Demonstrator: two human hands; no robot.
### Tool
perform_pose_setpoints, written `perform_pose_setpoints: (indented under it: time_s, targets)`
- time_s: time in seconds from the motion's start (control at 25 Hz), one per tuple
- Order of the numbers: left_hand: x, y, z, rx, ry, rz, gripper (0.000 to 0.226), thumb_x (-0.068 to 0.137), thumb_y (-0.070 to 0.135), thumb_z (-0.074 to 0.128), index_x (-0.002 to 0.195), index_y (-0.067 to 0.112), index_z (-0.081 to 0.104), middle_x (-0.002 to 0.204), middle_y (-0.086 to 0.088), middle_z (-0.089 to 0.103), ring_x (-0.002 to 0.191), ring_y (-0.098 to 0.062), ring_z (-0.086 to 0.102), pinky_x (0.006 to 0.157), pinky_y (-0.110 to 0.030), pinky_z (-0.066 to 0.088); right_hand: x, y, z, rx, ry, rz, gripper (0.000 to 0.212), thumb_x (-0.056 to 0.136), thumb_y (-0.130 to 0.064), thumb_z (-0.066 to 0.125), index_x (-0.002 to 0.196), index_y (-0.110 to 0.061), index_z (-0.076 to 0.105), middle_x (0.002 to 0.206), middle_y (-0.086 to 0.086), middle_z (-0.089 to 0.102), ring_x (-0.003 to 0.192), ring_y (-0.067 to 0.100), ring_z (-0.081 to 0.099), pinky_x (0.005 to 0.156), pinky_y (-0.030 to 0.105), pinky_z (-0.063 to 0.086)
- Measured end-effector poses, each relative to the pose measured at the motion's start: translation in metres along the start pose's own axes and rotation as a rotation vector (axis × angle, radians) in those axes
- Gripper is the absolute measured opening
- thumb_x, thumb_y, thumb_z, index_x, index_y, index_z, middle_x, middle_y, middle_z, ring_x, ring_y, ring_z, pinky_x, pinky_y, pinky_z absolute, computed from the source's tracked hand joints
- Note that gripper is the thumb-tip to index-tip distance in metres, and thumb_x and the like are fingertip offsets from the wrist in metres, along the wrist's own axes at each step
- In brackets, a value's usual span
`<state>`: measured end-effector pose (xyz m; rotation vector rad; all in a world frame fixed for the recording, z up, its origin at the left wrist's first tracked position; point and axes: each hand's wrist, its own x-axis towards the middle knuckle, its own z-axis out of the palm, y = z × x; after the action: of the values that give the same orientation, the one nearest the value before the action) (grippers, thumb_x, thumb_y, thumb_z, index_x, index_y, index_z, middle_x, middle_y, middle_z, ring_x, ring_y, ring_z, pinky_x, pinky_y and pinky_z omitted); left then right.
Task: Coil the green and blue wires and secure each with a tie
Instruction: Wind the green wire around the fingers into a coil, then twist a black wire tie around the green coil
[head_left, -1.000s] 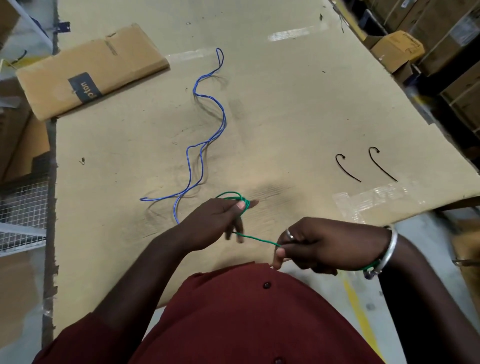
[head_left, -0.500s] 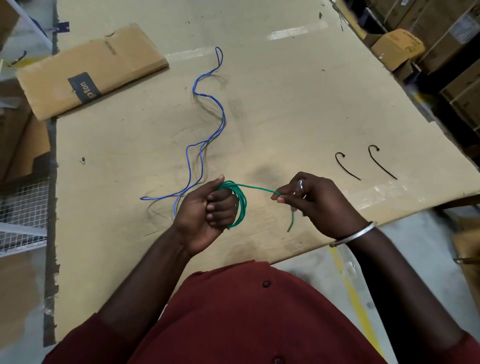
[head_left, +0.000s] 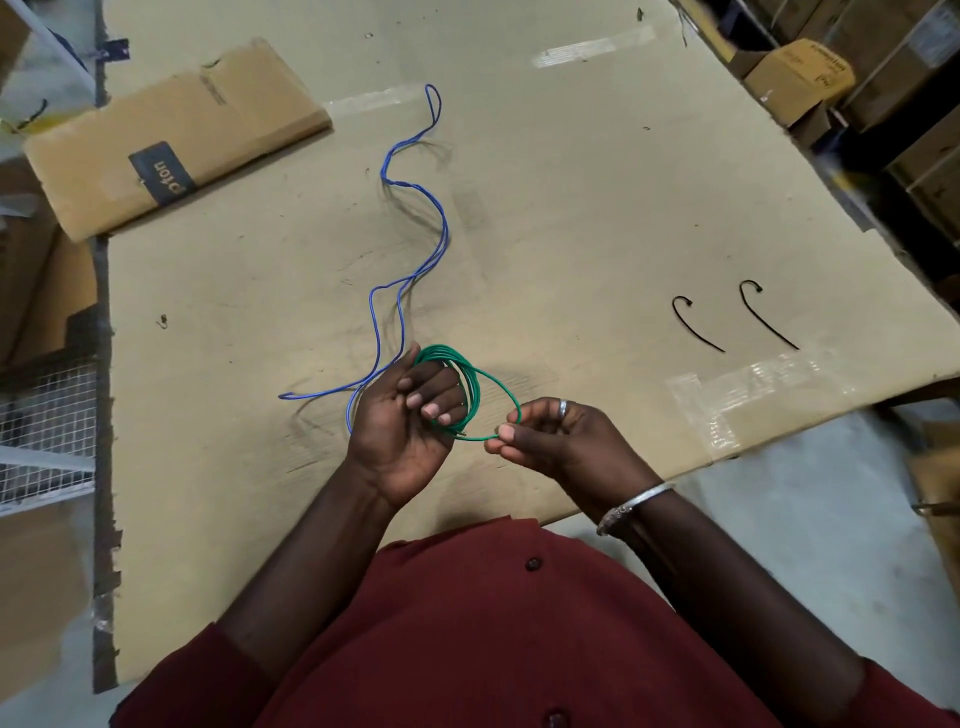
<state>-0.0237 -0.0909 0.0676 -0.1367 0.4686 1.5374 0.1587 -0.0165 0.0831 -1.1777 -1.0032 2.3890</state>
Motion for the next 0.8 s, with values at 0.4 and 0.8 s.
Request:
perform_pose_setpoints:
  time_s: [0.4,0.8]
  targets:
    - [0.002,-0.008,-0.001,-0.006,-0.055,0.046,0.052,0.112,0.033,0.026,0.065,0.020,0.043,0.056,0.006,0.023,0.044,-0.009,0.018,0.046,-0.024,0.018,0.005,0.018,0.016,-0.256,0.097,0.067,0.012,0.081,-0.013,0.085,0.079,-0.017,0.074,0.069,-0.005,0.071,0.059,0.005,0.064,0.050,0.017,0.041]
    - [0.002,-0.011,-0.010,0.113,0.114,0.034,0.047,0.103,0.028,0.037,0.057,0.021,0.039,0.045,0.006,0.030,0.042,-0.010,0.012,0.042,-0.026,0.011,0.062,-0.017,-0.094,-0.717,0.414,-0.293,0.008,0.082,-0.013,0.084,0.089,-0.015,0.080,0.078,0.005,0.075,0.068,0.012,0.068,0.065,0.029,0.055]
